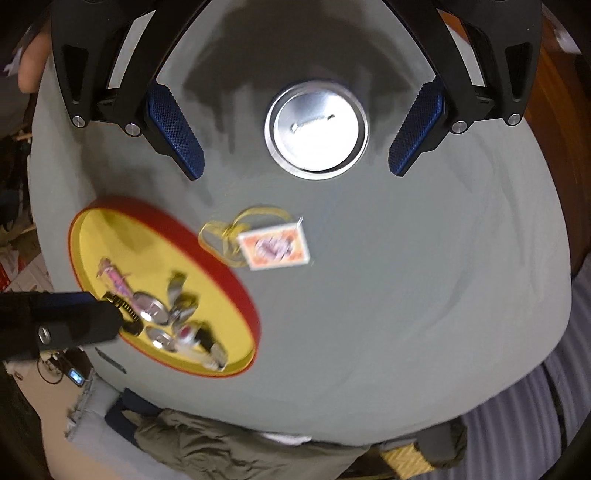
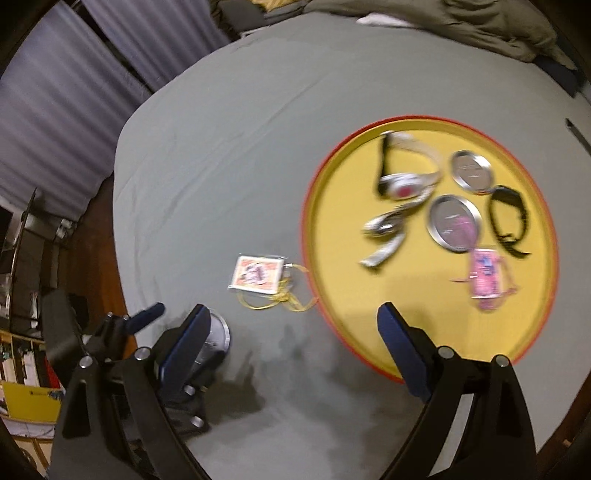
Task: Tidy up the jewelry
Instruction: 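Move the left tool to the silver pin button while the right tool approaches the yellow-corded badge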
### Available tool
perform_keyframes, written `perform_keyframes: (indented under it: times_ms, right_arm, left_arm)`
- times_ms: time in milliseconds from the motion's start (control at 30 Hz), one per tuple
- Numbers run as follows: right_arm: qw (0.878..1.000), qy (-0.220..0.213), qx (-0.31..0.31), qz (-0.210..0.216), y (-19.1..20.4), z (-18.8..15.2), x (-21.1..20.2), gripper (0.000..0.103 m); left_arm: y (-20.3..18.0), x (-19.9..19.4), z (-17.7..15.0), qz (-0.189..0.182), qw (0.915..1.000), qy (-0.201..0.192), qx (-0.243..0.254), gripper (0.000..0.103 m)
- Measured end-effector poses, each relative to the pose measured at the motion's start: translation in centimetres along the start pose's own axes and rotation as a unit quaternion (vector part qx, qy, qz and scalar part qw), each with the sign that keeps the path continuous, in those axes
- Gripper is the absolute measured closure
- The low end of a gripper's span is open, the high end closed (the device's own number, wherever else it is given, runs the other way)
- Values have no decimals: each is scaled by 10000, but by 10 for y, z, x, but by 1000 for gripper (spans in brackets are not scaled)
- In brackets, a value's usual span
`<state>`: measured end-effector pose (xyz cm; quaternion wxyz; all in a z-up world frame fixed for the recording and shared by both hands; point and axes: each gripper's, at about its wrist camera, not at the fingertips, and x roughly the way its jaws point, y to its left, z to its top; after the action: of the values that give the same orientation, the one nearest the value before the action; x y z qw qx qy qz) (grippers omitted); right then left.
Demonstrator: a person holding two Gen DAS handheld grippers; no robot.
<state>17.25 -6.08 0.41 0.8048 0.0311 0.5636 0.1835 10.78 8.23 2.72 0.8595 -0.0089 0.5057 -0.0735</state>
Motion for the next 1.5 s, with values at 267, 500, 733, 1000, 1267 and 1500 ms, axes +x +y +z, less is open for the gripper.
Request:
perform_keyframes:
  times_ms: [267,500,733,1000,1267,1500]
  right_arm:
    - [9993,286,-32,222,25,8,45,15]
    - [9978,564,203,267,33,19,74,15]
    - [9944,1046,131,-79,52,25,107,15]
    - [9902,1212,107,-680,55,31,126,15]
    - [9894,1122,113,-911,55,25,135,22]
    - [9907,979,36,-943,52,26,124,32]
  left_arm:
    - [2,18,-19,103,9996,160,221,6]
    - [6,31,-34,50,9997,155,199,6]
    - [6,30,-48,160,9991,-147,359,5]
    - [11,29,-56,194,9987,-254,386,5]
    - [13,30,-57,182,9990,-271,309,6]
    - [16,27,-57,268,9985,-452,152,25]
